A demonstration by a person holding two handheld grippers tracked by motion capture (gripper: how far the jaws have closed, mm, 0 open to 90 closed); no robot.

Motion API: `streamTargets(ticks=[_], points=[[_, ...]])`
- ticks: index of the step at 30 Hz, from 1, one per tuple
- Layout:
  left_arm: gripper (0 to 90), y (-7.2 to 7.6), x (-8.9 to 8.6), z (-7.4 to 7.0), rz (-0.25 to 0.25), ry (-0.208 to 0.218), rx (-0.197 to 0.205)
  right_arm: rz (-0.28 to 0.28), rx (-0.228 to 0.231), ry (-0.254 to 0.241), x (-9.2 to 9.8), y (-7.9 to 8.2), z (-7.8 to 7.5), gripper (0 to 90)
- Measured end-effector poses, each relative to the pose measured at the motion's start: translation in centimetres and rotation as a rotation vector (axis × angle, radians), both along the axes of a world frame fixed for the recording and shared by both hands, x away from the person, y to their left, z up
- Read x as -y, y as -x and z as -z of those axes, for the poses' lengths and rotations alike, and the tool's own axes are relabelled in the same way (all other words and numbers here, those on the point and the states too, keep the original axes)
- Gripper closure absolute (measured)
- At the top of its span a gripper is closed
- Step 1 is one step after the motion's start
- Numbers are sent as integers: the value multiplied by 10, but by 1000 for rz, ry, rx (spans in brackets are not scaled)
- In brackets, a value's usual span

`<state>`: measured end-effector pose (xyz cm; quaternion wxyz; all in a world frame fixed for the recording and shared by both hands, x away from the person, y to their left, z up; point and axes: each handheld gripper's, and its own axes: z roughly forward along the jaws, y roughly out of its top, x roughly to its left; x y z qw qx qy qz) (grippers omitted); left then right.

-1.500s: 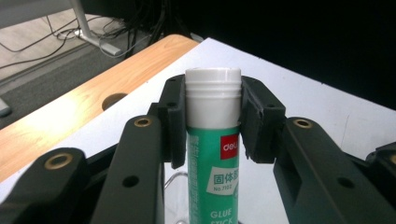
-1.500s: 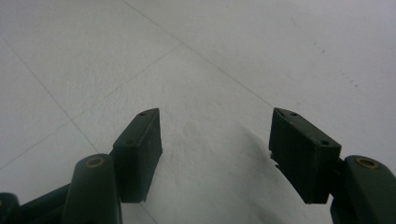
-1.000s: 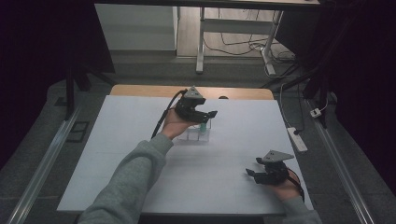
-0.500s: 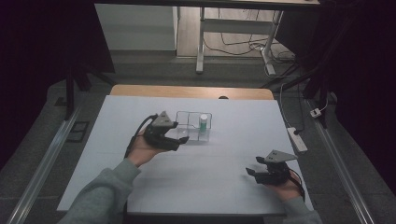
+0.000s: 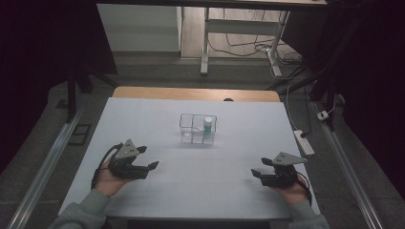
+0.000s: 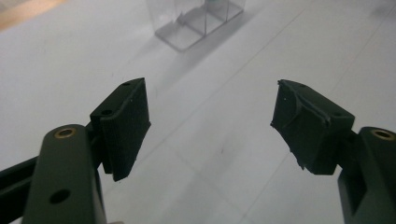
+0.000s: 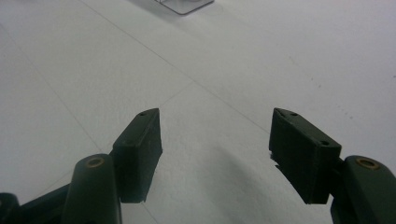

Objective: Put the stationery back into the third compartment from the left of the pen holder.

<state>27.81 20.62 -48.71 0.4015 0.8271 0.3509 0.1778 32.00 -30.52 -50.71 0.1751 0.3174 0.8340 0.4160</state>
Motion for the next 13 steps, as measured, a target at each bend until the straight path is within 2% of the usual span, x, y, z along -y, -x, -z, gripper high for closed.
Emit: streamTargets(ticks=[6, 13], points=[[262, 5, -10, 12, -33, 14, -24, -5, 16, 0, 0, 0, -1, 346], [253, 6, -13, 15, -45, 22, -33, -16, 24, -9, -1, 0, -2, 346]])
